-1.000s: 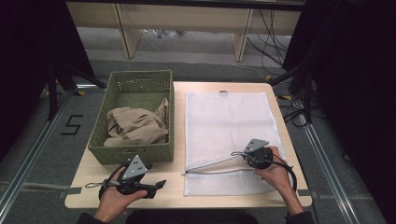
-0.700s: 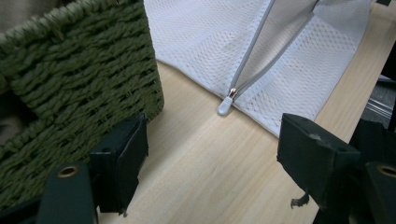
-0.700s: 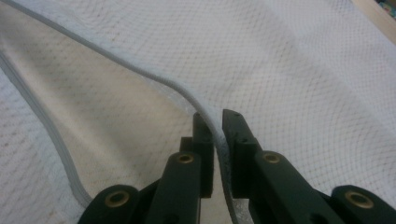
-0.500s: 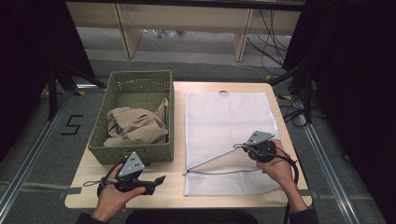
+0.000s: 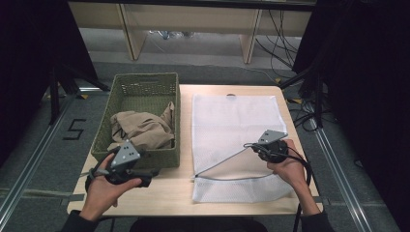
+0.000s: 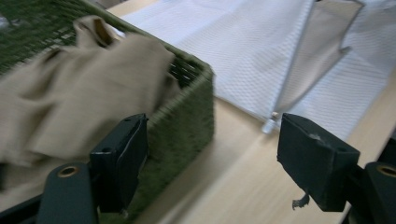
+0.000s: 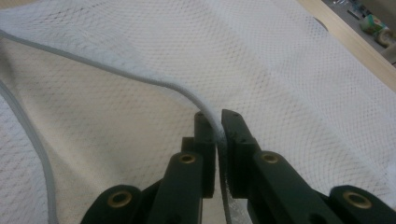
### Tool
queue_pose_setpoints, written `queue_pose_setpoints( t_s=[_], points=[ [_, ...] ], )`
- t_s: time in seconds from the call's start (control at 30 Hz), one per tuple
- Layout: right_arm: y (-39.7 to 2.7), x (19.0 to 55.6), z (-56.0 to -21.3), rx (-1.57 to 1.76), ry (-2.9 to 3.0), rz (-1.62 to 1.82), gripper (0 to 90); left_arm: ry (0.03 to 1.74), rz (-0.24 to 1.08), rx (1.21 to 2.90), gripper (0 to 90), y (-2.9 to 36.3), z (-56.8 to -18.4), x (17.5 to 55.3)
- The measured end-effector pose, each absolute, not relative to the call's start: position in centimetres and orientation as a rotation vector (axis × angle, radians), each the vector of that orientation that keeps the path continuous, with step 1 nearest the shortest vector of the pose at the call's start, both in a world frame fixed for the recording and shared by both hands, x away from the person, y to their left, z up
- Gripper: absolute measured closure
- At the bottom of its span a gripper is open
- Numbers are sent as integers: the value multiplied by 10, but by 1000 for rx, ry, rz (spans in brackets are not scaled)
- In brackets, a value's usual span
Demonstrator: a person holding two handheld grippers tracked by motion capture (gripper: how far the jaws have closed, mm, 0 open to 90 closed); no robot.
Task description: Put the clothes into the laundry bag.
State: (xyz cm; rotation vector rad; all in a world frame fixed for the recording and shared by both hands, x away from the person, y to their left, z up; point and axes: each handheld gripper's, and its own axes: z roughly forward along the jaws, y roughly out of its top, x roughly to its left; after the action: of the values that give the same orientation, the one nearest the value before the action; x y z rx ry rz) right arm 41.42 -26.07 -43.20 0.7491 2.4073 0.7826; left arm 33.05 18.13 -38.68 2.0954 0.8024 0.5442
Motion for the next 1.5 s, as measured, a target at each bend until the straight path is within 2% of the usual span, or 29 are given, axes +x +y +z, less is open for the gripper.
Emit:
queue_pose_setpoints(
  t_s=[0.13, 0.27, 0.3, 0.43, 0.5, 0.6, 0.7, 0.8, 0.83, 0.87, 0.9, 0.97, 1.0, 1.03, 1.07, 1.1, 1.17, 1.2, 1.23, 1.27, 1.3, 1.33, 1.37, 1.43, 1.5],
  points=[
    [-259, 413, -434, 755, 2412, 777, 860, 800, 582, 2147, 222, 183, -370, 354],
    [-259, 414, -435, 755, 2423, 770, 859, 802, 566, 2186, 200, 185, -367, 391],
    [-259, 414, -435, 755, 2423, 770, 859, 773, 557, 2243, 200, 187, -366, 401],
    [-258, 414, -439, 761, 2433, 755, 858, 770, 481, 2270, 171, 186, -380, 439],
    [-259, 414, -439, 760, 2437, 757, 857, 761, 491, 2298, 170, 183, -387, 450],
    [-259, 415, -441, 760, 2438, 752, 855, 742, 427, 2393, 166, 180, -394, 469],
    [-259, 416, -443, 742, 2446, 741, 852, 751, 393, 2394, 158, 177, -405, 485],
    [-259, 414, -443, 758, 2451, 740, 850, 752, 365, 2534, 171, 172, -422, 496],
    [-259, 414, -443, 757, 2447, 739, 850, 768, 365, 2572, 210, 171, -427, 499],
    [-259, 414, -443, 757, 2444, 742, 849, 783, 362, 2605, 375, 171, -430, 501],
    [-259, 414, -443, 757, 2444, 742, 849, 768, 375, 2625, 375, 172, -433, 504],
    [-260, 414, -443, 761, 2444, 745, 849, 832, 446, 2618, 587, 175, -435, 510],
    [-260, 414, -443, 753, 2441, 742, 849, 860, 469, 2607, 740, 178, -435, 513],
    [-260, 414, -443, 758, 2445, 744, 850, 970, 471, 2518, 752, 186, -436, 522],
    [-260, 414, -443, 758, 2445, 744, 850, 970, 471, 2518, 751, 186, -436, 522],
    [-260, 414, -443, 757, 2444, 743, 850, 1046, 465, 2458, 751, 190, -437, 527],
    [-260, 414, -443, 755, 2444, 739, 850, 1116, 469, 2382, 709, 196, -438, 531],
    [-260, 414, -444, 754, 2444, 741, 850, 1143, 460, 2340, 658, 197, -437, 532],
    [-260, 414, -444, 752, 2448, 741, 850, 1120, 453, 2329, 583, 197, -436, 532],
    [-262, 416, -444, 705, 2446, 735, 849, 1103, 436, 2303, 420, 197, -437, 530],
    [-262, 416, -444, 705, 2446, 735, 849, 1109, 391, 2324, 420, 198, -433, 528],
    [-261, 415, -444, 742, 2450, 737, 849, 1120, 370, 2340, 369, 201, -426, 524],
    [-262, 415, -445, 742, 2449, 738, 849, 1116, 411, 2317, 291, 202, -423, 522],
    [-262, 415, -445, 743, 2452, 737, 848, 1095, 432, 2299, 228, 206, -415, 516],
    [-261, 415, -445, 747, 2453, 729, 847, 1083, 348, 2338, 185, 211, -411, 510]
  ],
)
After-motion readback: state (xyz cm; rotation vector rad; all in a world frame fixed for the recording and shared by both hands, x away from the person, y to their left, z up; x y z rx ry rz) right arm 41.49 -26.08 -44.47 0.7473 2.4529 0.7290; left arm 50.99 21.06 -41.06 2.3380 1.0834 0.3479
